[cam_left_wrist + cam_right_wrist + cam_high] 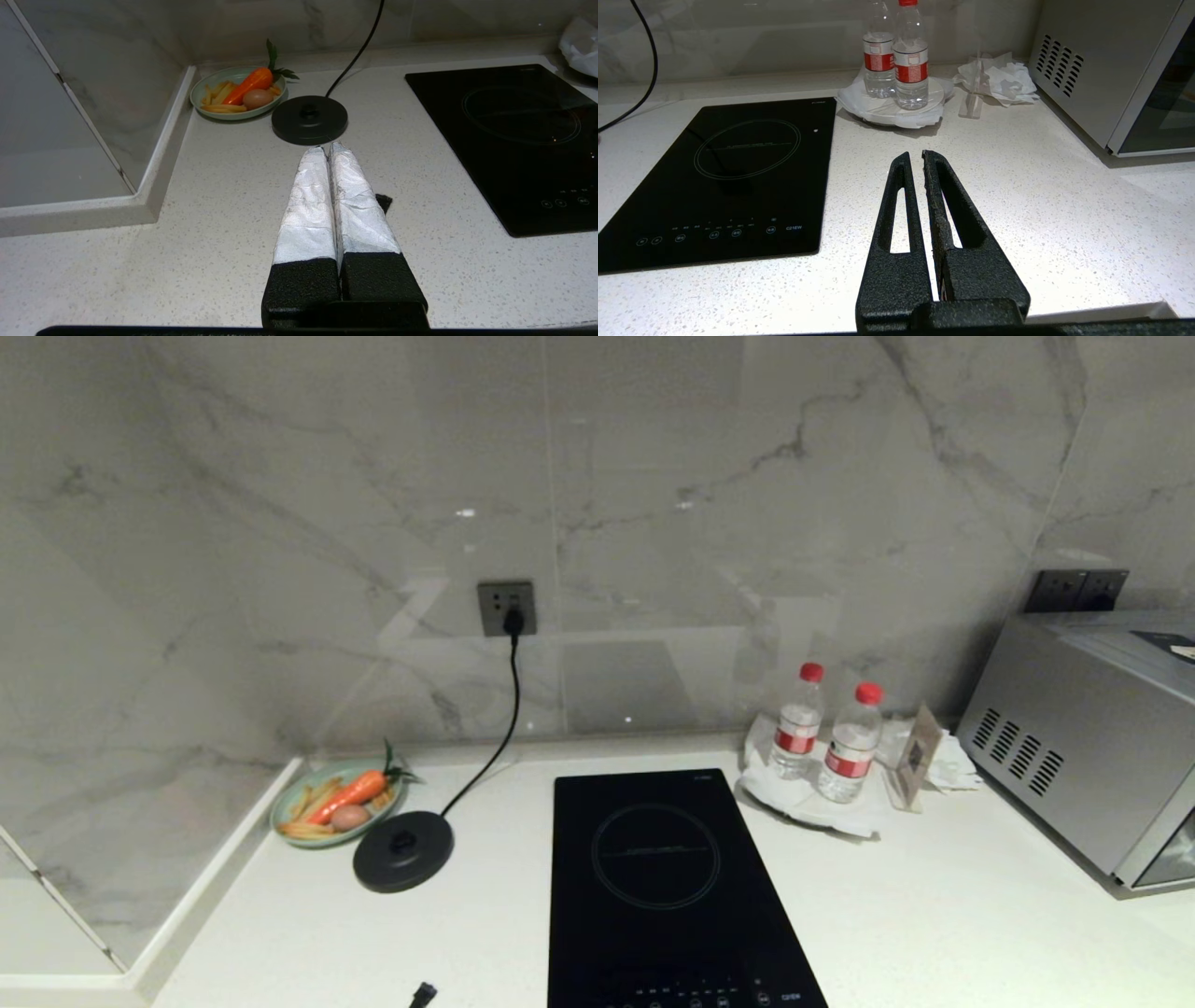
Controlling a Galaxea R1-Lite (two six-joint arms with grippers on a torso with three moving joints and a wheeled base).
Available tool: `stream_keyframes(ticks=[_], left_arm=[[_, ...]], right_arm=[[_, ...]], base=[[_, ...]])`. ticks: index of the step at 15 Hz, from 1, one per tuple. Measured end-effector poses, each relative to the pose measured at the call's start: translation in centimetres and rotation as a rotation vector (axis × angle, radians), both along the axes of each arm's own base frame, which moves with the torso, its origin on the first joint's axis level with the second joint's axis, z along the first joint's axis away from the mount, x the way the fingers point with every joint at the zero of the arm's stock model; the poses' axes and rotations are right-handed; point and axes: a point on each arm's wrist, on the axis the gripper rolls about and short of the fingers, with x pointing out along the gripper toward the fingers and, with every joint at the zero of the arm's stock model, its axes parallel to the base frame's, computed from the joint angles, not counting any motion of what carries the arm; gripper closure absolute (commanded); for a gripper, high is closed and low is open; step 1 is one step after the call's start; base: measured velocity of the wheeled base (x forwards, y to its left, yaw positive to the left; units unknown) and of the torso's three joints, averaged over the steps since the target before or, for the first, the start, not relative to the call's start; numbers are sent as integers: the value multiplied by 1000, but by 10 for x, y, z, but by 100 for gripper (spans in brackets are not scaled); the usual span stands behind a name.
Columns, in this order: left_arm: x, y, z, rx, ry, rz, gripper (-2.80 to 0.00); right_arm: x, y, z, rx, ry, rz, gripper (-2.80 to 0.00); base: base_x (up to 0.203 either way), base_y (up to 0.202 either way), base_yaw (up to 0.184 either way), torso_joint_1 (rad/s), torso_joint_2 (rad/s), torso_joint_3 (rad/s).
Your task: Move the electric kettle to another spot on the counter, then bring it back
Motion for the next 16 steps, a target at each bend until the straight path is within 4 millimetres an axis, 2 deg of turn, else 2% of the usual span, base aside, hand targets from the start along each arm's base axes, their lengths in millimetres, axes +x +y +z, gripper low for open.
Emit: stream_keyframes(ticks=[7,16], left_arm=[[0,0,0,1,0,1,0],[0,0,0,0,-1,1,0]], right_arm=[[0,0,0,0,0,0,0],[0,0,0,1,0,0,0]], base=[[0,0,0,-10,14,11],[0,0,0,-92,222,122]])
